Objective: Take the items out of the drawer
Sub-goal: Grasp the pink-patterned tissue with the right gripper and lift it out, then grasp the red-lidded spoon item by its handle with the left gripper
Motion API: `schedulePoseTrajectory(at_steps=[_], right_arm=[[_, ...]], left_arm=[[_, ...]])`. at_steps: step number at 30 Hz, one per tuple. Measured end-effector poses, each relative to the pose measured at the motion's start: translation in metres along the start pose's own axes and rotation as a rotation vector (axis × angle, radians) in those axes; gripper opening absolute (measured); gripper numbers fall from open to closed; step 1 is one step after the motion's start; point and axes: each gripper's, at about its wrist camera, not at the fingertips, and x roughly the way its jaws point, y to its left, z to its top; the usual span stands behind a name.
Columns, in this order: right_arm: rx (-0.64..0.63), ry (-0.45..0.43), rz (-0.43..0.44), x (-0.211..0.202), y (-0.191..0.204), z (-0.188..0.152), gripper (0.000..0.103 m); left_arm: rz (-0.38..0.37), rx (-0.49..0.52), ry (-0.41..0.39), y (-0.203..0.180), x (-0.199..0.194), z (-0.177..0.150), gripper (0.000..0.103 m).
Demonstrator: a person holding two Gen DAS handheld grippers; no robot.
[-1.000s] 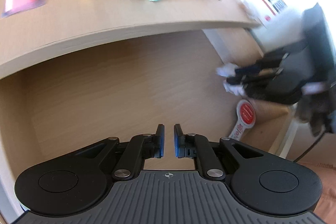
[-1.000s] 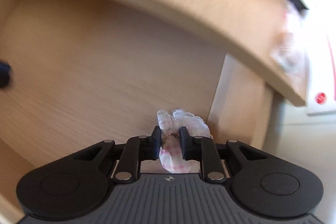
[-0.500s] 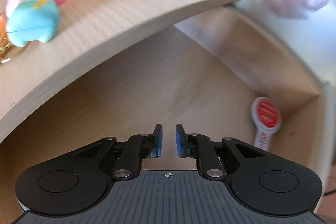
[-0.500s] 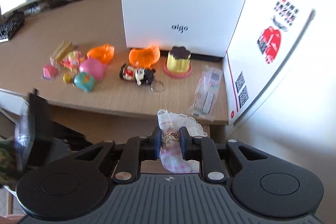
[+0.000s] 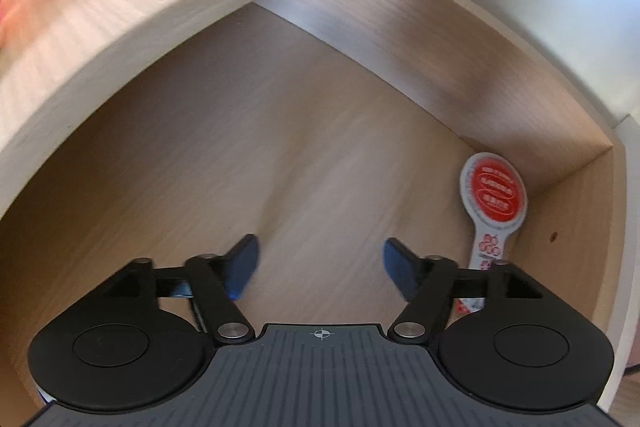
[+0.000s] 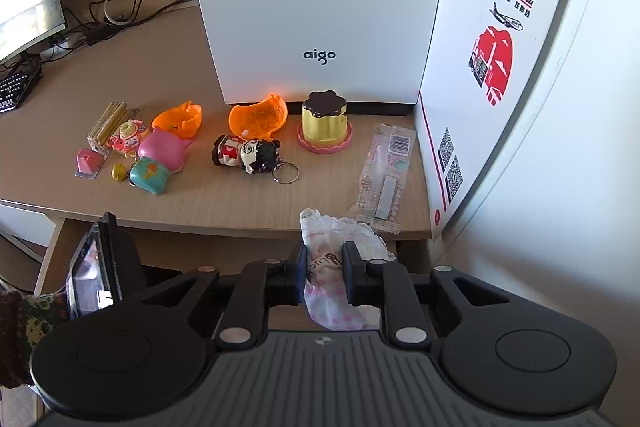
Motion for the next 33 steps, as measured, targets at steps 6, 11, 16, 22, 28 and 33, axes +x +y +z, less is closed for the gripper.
schedulePoseTrajectory(at_steps=[6, 11, 16, 22, 28, 33], right_arm=[[0.001, -0.015, 0.012, -0.003, -0.001, 0.002, 0.018], [0.019, -0.007, 0.025, -0.001, -0.005, 0.003, 0.018], [0.022, -0.011, 0.031, -0.002, -0.006, 0.004, 0.018], [0.033, -0.009, 0.025, -0.001, -0.008, 0.003, 0.018], [0.047, 0.002, 0.025, 0.003, -0.011, 0.002, 0.018], [0.053, 0.002, 0.029, 0.004, -0.011, 0.002, 0.018]], left_arm=[[-0.230, 0.058, 0.007, -0.017, -0.015, 0.019, 0.068], [-0.282, 0.175, 0.124, -0.046, 0.003, 0.037, 0.066], [-0.366, 0.128, 0.249, -0.044, 0.024, 0.056, 0.064], [-0.408, 0.029, 0.235, -0.049, 0.032, 0.067, 0.043], [-0.349, -0.083, 0.216, -0.041, 0.027, 0.068, 0.023], [-0.323, -0.082, 0.171, -0.032, 0.013, 0.065, 0.017]])
